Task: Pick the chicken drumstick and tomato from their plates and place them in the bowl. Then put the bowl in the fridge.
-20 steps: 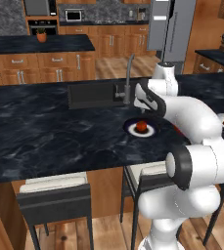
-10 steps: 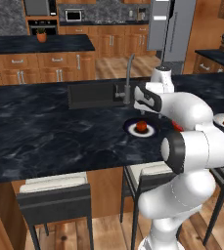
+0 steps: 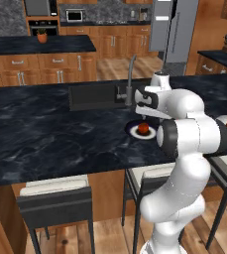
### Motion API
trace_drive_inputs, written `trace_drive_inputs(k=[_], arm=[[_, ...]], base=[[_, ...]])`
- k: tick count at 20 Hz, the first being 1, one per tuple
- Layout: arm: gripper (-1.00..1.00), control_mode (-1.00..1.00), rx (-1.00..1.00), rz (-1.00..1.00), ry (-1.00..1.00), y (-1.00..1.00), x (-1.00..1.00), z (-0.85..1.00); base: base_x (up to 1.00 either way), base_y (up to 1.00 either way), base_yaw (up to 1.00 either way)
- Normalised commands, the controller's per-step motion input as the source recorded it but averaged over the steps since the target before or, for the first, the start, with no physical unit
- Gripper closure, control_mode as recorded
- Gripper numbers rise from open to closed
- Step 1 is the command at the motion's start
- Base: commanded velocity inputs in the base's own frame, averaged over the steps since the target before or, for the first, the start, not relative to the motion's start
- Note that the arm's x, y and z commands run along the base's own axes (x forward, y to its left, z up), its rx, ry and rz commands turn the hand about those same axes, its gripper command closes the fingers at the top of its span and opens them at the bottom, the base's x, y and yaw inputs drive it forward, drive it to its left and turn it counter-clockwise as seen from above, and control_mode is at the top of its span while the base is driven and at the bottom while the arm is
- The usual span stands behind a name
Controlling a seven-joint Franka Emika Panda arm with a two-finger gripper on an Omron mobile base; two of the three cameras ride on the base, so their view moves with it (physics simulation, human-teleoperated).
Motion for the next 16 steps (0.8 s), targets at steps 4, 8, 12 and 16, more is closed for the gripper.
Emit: trace_drive_inputs(k=[4, 8, 12, 16], arm=[[-1.0, -1.0, 0.0, 0.0, 0.04, -0.05, 0.43, -0.24], [-1.0, -1.0, 0.0, -0.03, 0.0, 0.0, 0.44, -0.2], [-1.0, -1.0, 0.0, -0.06, 0.02, 0.0, 0.46, -0.28], [-1.0, -1.0, 0.0, -0.08, 0.05, 0.0, 0.44, -0.25]], base=[[0.0, 0.0, 0.0], [0.0, 0.0, 0.0], [0.0, 0.0, 0.0], [0.0, 0.0, 0.0]])
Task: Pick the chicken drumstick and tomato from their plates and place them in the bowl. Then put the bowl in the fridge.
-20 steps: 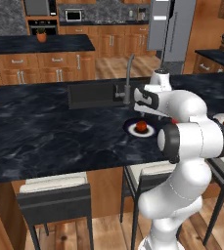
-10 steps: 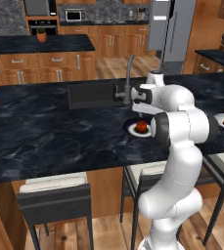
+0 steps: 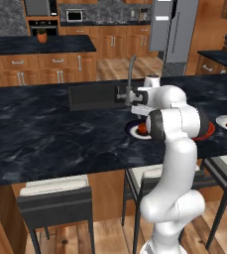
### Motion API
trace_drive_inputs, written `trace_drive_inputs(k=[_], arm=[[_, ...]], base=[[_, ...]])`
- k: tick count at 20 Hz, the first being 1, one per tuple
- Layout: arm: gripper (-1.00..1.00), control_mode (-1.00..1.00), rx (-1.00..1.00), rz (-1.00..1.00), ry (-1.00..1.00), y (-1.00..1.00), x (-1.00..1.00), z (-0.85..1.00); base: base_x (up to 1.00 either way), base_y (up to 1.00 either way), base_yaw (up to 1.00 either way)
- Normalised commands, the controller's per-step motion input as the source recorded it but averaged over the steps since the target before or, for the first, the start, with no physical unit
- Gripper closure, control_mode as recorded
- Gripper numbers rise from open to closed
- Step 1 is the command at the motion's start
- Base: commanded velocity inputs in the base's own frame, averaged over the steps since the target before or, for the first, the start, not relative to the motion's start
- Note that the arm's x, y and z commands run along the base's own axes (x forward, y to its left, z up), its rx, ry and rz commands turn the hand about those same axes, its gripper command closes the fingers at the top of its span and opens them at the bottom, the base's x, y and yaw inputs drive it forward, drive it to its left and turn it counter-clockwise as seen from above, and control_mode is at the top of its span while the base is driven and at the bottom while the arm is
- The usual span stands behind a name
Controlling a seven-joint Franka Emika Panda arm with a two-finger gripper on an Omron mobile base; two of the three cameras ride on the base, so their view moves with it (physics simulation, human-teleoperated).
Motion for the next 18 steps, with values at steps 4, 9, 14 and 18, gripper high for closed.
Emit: trace_drive_inputs(k=[4, 9, 14, 18], arm=[[-1.0, -1.0, 0.0, -0.06, 0.15, 0.0, 0.4, -0.22], [-1.0, -1.0, 0.01, -0.01, 0.21, 0.0, 0.32, -0.25], [-1.0, -1.0, 0.0, 0.0, 0.07, -0.01, 0.37, -0.25], [-1.0, -1.0, 0.0, 0.0, 0.05, -0.11, 0.28, -0.2]], base=[[0.0, 0.0, 0.0], [0.0, 0.0, 0.0], [0.0, 0.0, 0.0], [0.0, 0.0, 0.0]])
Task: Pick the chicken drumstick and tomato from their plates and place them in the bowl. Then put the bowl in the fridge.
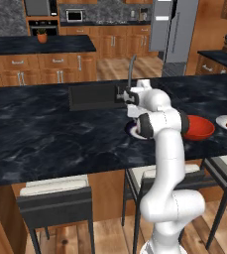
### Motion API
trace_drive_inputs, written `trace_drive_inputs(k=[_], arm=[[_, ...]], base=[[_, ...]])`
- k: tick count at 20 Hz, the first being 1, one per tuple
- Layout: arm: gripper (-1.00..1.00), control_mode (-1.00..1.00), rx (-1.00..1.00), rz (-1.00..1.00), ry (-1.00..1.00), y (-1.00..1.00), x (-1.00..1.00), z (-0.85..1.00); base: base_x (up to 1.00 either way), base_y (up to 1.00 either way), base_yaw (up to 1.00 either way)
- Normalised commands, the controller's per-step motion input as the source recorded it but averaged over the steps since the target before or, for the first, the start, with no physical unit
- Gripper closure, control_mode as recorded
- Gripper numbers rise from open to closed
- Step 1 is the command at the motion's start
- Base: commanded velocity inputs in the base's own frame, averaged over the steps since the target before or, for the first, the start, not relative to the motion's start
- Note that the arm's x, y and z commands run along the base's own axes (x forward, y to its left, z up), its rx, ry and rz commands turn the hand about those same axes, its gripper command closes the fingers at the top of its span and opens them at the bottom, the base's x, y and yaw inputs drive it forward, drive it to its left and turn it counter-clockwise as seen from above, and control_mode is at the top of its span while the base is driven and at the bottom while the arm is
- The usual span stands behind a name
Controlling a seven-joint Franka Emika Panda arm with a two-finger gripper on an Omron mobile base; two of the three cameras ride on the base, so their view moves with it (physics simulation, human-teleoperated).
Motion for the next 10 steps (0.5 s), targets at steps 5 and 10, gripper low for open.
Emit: trace_drive_inputs(k=[5, 10], arm=[[-1.0, -1.0, 0.07, -0.04, 0.03, -0.07, 0.09, -0.21], [-1.0, -1.0, 0.09, -0.13, 0.0, 0.0, -0.08, -0.11]], base=[[0.0, 0.0, 0.0], [0.0, 0.0, 0.0]])
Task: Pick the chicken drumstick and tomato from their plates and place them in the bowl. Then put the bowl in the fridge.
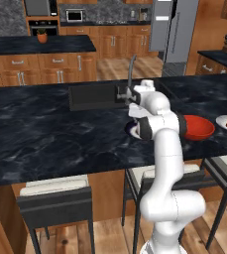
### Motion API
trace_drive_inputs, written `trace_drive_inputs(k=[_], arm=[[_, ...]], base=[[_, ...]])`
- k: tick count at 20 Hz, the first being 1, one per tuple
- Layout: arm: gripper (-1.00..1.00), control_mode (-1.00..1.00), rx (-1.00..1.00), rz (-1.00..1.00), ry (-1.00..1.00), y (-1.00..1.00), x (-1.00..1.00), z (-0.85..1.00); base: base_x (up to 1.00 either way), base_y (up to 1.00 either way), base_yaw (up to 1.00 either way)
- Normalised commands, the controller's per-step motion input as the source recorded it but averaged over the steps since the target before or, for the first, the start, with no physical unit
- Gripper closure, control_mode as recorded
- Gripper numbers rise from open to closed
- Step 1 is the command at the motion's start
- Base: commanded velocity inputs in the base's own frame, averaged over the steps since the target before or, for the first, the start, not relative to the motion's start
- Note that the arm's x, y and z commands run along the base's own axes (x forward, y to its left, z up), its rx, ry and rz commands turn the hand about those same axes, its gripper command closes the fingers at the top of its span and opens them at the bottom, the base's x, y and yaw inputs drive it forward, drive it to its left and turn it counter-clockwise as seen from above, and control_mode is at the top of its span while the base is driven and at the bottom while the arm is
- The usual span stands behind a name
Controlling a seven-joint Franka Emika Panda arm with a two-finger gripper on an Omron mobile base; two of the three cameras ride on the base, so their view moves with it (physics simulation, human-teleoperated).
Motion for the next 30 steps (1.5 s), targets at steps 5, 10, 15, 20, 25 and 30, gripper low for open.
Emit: trace_drive_inputs(k=[5, 10, 15, 20, 25, 30], arm=[[-1.0, -1.0, 0.01, -0.18, 0.0, 0.0, -0.15, -0.05], [-1.0, -1.0, -0.04, -0.17, 0.0, 0.01, -0.19, -0.1], [-1.0, -1.0, -0.04, -0.06, -0.04, 0.05, -0.23, -0.09], [-1.0, -1.0, -0.04, 0.0, -0.07, 0.0, -0.33, 0.0], [-1.0, -1.0, -0.04, 0.0, -0.09, 0.02, -0.38, -0.01], [-1.0, -1.0, -0.04, 0.0, -0.16, 0.11, 0.07, -0.06]], base=[[0.0, 0.0, 0.0], [0.0, 0.0, 0.0], [0.0, 0.0, 0.0], [0.0, 0.0, 0.0], [0.0, 0.0, 0.0], [0.0, 0.0, 0.0]])
